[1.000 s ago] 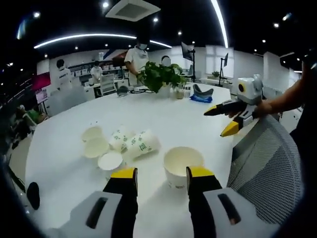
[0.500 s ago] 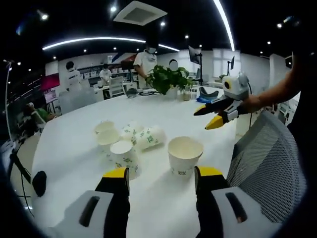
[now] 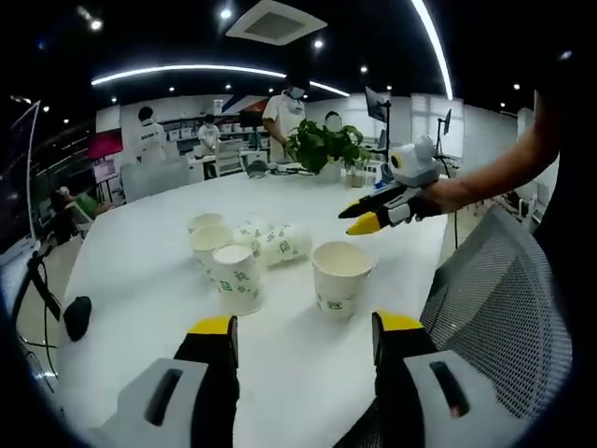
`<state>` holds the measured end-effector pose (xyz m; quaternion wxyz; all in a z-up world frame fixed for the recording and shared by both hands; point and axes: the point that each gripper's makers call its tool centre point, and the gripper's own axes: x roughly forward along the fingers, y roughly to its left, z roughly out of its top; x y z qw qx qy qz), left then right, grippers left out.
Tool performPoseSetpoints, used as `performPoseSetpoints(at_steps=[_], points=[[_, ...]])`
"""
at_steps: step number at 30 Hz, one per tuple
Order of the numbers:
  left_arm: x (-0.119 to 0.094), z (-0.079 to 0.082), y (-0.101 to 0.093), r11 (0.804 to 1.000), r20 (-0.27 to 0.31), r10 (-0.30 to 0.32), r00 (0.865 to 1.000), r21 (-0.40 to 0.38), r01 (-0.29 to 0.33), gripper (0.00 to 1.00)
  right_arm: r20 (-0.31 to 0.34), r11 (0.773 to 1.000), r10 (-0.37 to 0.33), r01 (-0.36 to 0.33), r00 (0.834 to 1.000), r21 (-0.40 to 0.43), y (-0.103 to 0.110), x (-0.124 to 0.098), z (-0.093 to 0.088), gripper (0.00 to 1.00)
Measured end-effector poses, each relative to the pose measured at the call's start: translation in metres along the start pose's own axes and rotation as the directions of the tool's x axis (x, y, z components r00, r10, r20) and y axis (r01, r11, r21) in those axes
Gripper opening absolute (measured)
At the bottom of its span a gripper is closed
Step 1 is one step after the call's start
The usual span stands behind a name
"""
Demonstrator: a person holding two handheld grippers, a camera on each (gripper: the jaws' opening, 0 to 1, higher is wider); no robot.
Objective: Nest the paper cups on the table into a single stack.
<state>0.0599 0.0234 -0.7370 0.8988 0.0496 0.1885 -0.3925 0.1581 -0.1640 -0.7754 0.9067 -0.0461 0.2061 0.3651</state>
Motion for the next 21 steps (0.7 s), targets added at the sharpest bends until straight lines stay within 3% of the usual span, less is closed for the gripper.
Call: performPoseSetpoints(at_steps=[7,12,14,21], points=[[0.000,0.001,0.005,0.999,0.029,0.035,0.999,-0.010,-0.034,0.62,0.013,1.000,0.018,-0.018,1.000,0.003,-0.002,0.017,0.007,0.34],[0.000,-0.007,0.014,0.998,0.010,0.068,0.998,0.009,-0.069,0.63,0.009,0.999,0.027,-0.028,1.000,0.023,-0.006,0.030,0.009,0.28],[-0.003,-0.001,0.018,0.996,0.047,0.084,0.995,-0.006,-0.084,0.64,0.014,0.999,0.036,-0.036,0.999,0.038,-0.008,0.036,0.011,0.25],[-0.002,-0.003,0.018,0.996,0.046,0.084,0.995,0.001,-0.084,0.68,0.015,0.992,0.044,-0.046,0.999,0.114,-0.015,0.051,0.011,0.23]])
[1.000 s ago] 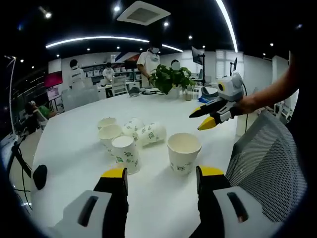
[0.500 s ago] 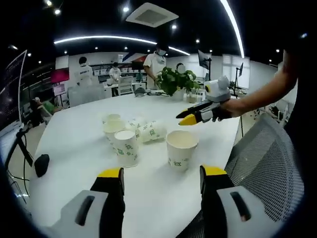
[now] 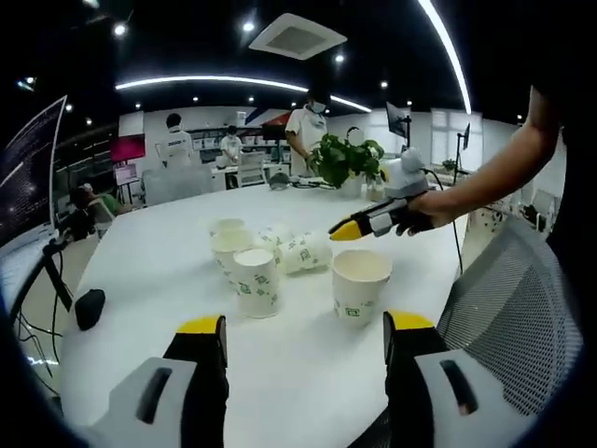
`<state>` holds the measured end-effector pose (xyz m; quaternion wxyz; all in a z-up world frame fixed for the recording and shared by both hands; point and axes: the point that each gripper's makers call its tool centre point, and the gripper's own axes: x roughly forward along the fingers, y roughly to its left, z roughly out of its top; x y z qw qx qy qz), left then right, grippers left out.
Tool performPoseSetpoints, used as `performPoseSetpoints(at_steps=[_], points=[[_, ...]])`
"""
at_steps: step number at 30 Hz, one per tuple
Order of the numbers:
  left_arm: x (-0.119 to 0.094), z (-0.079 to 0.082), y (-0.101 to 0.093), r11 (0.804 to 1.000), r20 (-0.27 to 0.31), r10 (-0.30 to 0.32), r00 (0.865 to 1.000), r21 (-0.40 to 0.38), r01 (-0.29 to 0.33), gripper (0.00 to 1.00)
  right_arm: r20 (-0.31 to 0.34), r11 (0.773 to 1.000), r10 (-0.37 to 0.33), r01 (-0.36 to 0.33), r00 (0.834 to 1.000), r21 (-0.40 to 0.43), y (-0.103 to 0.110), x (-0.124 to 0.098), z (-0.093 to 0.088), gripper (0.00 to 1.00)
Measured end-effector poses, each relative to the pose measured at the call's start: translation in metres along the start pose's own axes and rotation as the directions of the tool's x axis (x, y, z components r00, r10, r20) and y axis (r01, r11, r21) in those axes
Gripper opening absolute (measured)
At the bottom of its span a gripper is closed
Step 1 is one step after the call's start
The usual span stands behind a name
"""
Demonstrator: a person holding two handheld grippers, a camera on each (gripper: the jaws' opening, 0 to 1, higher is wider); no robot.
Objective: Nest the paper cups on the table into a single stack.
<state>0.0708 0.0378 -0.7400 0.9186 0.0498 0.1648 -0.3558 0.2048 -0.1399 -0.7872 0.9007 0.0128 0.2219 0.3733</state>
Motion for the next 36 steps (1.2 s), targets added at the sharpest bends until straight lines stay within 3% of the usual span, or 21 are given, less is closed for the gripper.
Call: performPoseSetpoints(at_steps=[4,6,13,21,30,36], points=[[0.002,-0.004,-0.003,1.000,-0.022,-0.011,1.000,0.010,0.011,0.68,0.004,0.994,-0.007,0.006,1.000,0.105,-0.007,0.008,-0.003,0.21],[0.002,-0.007,-0.004,1.000,-0.039,-0.014,0.999,0.020,0.014,0.67,0.033,0.986,0.006,-0.011,0.999,0.167,0.001,0.011,0.002,0.19],[0.003,-0.006,-0.004,1.000,-0.035,-0.016,0.999,0.018,0.017,0.67,0.026,0.965,0.017,-0.023,1.000,0.260,-0.001,0.019,-0.001,0.10],[0.004,-0.007,-0.005,0.999,-0.042,-0.016,0.999,0.041,0.017,0.68,0.072,0.939,0.020,-0.043,0.997,0.340,-0.001,0.015,0.006,0.03],[0.003,-0.010,-0.001,0.998,-0.044,-0.004,0.999,0.058,0.006,0.67,0.086,0.940,0.027,-0.054,0.996,0.337,0.000,0.000,0.008,0.00],[0.002,-0.011,0.000,0.998,-0.049,-0.001,0.999,0.069,0.004,0.67,0.087,0.956,0.052,-0.075,0.995,0.283,0.007,-0.012,0.015,0.00]])
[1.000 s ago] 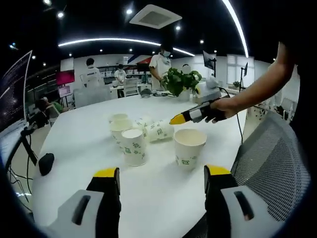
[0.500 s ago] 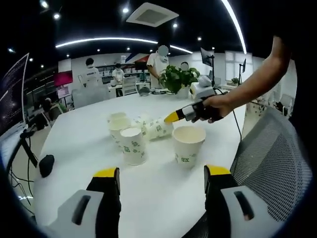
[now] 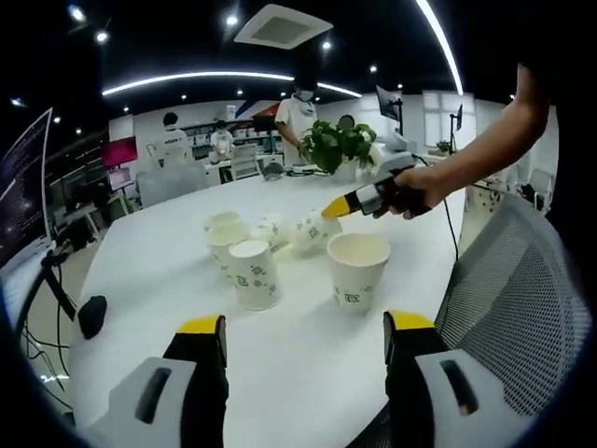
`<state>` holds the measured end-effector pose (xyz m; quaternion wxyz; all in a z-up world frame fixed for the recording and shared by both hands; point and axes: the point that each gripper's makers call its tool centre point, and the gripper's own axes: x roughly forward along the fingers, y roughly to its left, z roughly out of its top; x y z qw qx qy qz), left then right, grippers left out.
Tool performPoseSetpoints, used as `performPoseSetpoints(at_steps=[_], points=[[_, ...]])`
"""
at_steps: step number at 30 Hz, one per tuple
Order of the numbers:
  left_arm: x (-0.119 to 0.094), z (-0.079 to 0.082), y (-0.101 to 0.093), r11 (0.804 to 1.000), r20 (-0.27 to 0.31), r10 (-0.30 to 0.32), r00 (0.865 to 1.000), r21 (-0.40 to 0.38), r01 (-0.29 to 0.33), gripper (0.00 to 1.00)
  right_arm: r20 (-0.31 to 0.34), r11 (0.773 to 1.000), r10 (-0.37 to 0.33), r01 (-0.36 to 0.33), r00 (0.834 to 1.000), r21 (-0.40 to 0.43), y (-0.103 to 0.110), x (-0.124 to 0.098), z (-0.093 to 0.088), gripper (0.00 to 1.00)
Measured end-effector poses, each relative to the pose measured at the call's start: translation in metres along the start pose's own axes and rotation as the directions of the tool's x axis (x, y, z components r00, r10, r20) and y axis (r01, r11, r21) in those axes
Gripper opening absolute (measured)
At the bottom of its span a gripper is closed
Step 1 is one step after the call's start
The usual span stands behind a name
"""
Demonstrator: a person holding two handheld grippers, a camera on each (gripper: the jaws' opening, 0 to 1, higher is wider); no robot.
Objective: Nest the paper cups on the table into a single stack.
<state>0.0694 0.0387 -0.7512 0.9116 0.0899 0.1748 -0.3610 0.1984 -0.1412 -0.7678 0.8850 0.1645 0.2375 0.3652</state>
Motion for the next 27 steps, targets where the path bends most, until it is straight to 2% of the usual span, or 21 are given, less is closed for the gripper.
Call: performPoseSetpoints(at_steps=[5,6,10,12,18,20,21,27], points=[[0.000,0.000,-0.001,1.000,0.000,-0.005,1.000,0.007,0.005,0.67,-0.024,0.998,0.021,-0.023,0.999,-0.056,0.010,-0.008,0.003,0.00],[0.000,0.001,-0.002,1.000,0.002,-0.006,1.000,0.011,0.006,0.67,-0.024,0.995,0.042,-0.044,0.999,-0.090,0.021,-0.012,0.007,0.00],[-0.001,0.001,-0.001,1.000,0.005,-0.002,1.000,0.012,0.002,0.67,-0.054,0.986,0.069,-0.077,0.996,-0.148,0.042,-0.022,0.014,0.00],[-0.001,0.001,-0.001,1.000,0.004,-0.001,1.000,0.014,0.001,0.67,-0.089,0.973,0.093,-0.110,0.992,-0.204,0.053,-0.027,0.015,0.00],[0.000,0.000,-0.003,1.000,-0.005,-0.009,1.000,0.025,0.009,0.67,-0.133,0.943,0.133,-0.167,0.982,-0.286,0.083,-0.044,0.026,0.00],[0.000,0.000,-0.003,1.000,-0.005,-0.009,1.000,0.025,0.009,0.67,-0.145,0.939,0.136,-0.174,0.980,-0.298,0.086,-0.047,0.027,0.00],[0.000,0.001,-0.003,1.000,-0.003,-0.007,1.000,0.025,0.007,0.67,-0.171,0.925,0.144,-0.194,0.975,-0.327,0.093,-0.052,0.027,0.00],[0.000,0.001,-0.002,0.999,-0.002,0.000,1.000,0.033,0.000,0.66,-0.252,0.880,0.178,-0.268,0.951,-0.392,0.118,-0.067,0.022,0.00]])
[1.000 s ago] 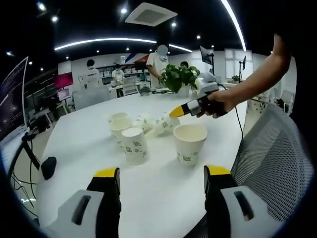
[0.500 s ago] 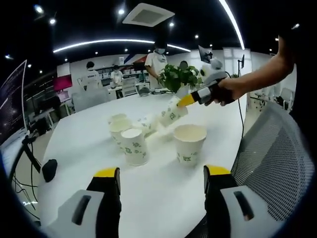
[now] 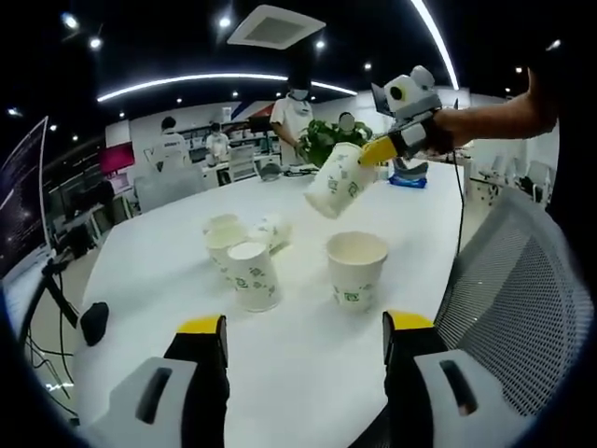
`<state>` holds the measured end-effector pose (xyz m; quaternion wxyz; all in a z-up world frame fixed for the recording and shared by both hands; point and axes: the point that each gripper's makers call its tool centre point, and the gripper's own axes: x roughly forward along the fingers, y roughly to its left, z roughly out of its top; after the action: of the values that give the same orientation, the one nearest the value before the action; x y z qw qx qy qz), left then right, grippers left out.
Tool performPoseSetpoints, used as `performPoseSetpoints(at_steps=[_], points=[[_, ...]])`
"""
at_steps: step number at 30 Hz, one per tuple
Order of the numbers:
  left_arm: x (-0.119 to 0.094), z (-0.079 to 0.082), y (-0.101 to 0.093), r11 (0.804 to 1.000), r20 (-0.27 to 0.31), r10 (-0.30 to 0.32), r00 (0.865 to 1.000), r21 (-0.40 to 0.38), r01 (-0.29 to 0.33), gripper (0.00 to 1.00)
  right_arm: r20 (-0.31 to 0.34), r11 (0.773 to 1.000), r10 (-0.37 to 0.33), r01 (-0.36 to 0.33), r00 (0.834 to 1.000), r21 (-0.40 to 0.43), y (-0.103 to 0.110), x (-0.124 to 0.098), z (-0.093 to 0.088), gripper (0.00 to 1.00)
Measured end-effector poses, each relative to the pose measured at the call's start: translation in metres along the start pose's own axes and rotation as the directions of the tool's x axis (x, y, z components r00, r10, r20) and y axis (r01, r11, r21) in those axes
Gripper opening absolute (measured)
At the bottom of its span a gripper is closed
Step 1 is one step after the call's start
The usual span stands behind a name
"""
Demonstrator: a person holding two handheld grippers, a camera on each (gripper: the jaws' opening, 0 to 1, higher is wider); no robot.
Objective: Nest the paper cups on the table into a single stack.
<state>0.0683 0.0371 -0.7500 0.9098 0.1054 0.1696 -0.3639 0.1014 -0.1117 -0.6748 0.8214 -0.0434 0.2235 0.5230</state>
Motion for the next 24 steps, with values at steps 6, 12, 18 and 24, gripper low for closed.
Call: performPoseSetpoints(at_steps=[6,12,18,24], points=[[0.000,0.002,0.002,1.000,0.008,0.010,1.000,-0.009,-0.010,0.66,-0.106,0.994,0.050,-0.060,0.993,-0.086,0.018,0.004,-0.015,0.00],[-0.001,0.003,0.003,1.000,0.016,0.019,1.000,-0.014,-0.019,0.66,-0.212,0.963,0.046,-0.100,0.976,-0.251,0.034,0.014,-0.035,0.00],[-0.001,0.003,0.004,0.999,0.015,0.024,1.000,-0.022,-0.023,0.65,-0.270,0.943,0.054,-0.138,0.961,-0.302,0.044,0.023,-0.043,0.00],[-0.002,0.003,0.006,0.999,0.018,0.030,0.999,-0.024,-0.030,0.65,-0.309,0.943,0.048,-0.145,0.950,-0.300,0.042,0.029,-0.050,0.00]])
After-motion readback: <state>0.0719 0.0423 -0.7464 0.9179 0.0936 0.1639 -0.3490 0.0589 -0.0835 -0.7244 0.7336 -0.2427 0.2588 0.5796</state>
